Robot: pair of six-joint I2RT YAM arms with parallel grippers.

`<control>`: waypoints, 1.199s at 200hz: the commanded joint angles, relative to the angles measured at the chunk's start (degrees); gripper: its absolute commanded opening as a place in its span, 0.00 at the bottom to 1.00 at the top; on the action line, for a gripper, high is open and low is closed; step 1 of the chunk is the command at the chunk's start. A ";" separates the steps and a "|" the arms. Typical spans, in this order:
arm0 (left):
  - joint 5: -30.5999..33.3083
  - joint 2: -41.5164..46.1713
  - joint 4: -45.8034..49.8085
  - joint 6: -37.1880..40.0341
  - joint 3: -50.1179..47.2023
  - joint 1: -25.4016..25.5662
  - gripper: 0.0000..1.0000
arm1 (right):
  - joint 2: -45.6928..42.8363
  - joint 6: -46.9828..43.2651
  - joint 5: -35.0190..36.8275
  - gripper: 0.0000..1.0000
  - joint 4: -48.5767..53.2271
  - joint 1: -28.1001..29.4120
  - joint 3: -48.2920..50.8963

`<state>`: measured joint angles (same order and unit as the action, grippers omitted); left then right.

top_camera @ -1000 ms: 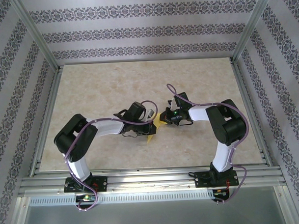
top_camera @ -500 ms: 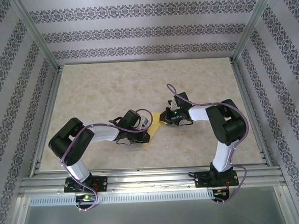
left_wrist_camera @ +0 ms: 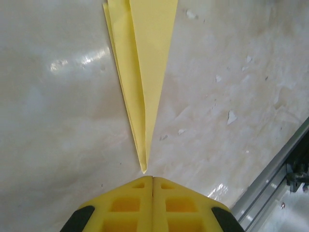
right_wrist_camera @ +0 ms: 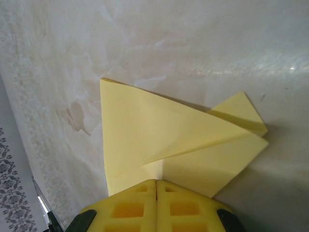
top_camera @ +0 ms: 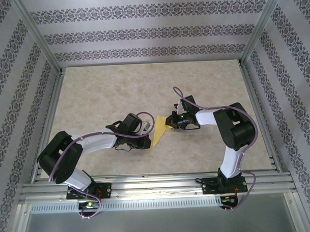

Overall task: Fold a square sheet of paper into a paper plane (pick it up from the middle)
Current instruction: Fold the wing for the fifth time at the center of the table, then turn over a paper plane at the center of the table.

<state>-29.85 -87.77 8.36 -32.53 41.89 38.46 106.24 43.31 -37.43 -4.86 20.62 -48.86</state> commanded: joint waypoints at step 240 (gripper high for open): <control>-5.74 -15.74 -14.64 -9.15 7.48 -4.70 0.18 | -12.71 1.39 3.10 0.13 -2.08 -1.60 9.59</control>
<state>-33.28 -102.21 -2.35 -39.79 48.69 34.37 91.77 43.66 -32.58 -5.41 18.50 -39.88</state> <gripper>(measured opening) 0.178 0.124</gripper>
